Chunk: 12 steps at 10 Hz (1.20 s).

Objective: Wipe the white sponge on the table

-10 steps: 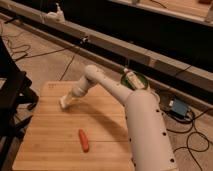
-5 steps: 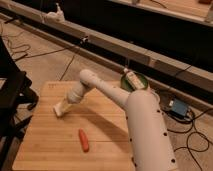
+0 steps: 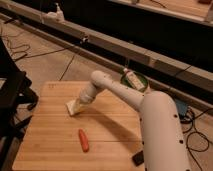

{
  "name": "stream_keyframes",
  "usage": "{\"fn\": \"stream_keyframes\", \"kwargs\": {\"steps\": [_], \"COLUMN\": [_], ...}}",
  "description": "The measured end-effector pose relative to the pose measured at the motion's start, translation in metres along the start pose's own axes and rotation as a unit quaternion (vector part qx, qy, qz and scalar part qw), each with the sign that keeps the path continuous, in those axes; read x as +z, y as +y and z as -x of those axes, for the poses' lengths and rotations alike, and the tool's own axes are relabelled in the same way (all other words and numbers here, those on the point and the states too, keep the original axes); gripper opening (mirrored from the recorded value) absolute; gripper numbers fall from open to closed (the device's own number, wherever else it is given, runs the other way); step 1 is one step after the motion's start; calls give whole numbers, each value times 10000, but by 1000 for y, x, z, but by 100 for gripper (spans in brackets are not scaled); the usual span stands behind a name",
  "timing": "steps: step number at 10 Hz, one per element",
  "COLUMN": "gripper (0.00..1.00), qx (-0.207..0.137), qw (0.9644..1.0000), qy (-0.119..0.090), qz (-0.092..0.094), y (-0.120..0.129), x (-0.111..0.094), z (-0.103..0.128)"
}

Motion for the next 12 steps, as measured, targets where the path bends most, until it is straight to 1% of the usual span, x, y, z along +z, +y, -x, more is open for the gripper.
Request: {"fn": "stream_keyframes", "kwargs": {"steps": [1,2,3,4,5,7,9,10,11,12], "gripper": [0,0,0,0,0,0,0,0,0,0], "qx": [55,63,42,-58,-160,-509,-740,-812,-814,-760], "qw": [9999,9997,9996,9997,9996,9987,9970,9962,9957,9961], "qy": [100,149,166,163,146,-8,-170,-250,-322,-338], "qz": [-99,-173,-212,-189,-158,-1,130,204,291,310], "y": [-8,-17,-28,-36,-41,-46,-41,-34,-22,-16], "x": [-8,-11,-11,-7,-2,11,19,22,25,25], "z": [-7,-9,-6,1,8,39,59,67,69,65]}}
